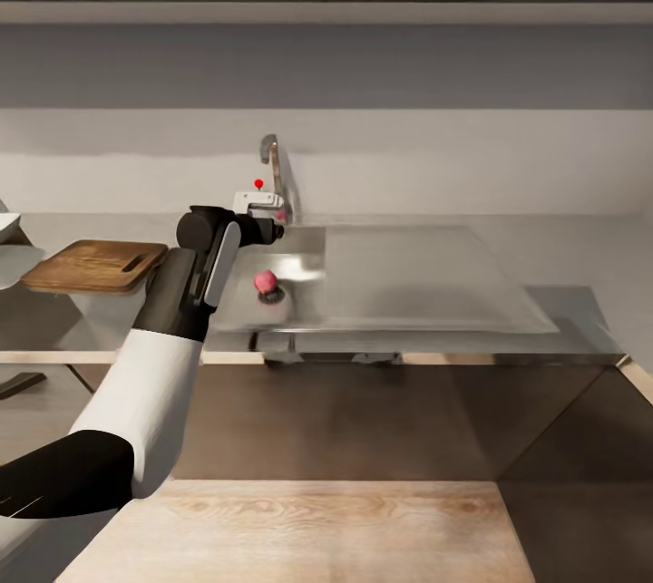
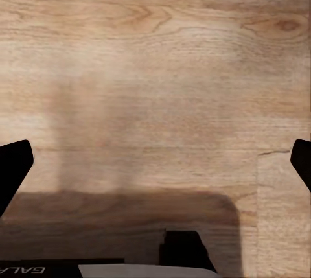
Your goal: In the kitchen, take the Vidalia onion out of the sink, dice it on the chopping board with the paring knife, put the diced onion into the bowl on the countertop, then place both the paring knife and the chopping board into the sink.
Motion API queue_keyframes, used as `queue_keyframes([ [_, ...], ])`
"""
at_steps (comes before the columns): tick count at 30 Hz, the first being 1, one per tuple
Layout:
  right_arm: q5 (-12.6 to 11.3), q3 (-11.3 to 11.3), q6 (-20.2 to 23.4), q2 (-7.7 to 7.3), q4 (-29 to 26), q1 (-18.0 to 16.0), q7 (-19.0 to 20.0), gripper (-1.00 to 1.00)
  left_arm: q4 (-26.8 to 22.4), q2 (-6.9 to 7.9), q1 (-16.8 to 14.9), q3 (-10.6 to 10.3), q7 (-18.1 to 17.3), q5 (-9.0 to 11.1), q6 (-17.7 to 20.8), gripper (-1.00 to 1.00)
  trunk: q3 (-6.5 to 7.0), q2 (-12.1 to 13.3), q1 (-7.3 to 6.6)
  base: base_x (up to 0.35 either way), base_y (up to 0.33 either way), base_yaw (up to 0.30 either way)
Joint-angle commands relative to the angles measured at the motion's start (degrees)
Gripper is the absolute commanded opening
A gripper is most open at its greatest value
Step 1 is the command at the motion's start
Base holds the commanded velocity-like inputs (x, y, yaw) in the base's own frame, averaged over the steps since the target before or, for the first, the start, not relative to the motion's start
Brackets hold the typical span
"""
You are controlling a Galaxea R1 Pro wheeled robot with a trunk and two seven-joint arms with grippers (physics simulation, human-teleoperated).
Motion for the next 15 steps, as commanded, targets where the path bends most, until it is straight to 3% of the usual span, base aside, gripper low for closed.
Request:
queue_keyframes([
  [1, 0.6, -0.2, -0.1, 0.03, 0.1, 0.0, -0.4, 1.0, 0.0, 0.04, 0.0, -0.1, 0.5, 0.5, 0.2, 1.0, -0.05, 0.0, 0.03, 0.27, 0.18, 0.0],
  [5, 0.6, -0.2, -0.1, 0.02, 0.1, 0.0, -0.4, 1.0, -0.1, 0.29, 0.7, -0.1, 0.5, 0.5, 0.2, 1.0, -0.05, 0.0, 0.03, 0.189, 0.157, 0.0],
  [15, 0.6, -0.2, 0.0, 0.1, 0.1, 0.0, -0.4, 1.0, 0.0, 0.33, 1.9, -0.1, 0.4, 0.4, 0.1, 1.0, -0.22, 0.0, 0.03, 0.019, 0.019, 0.0],
])
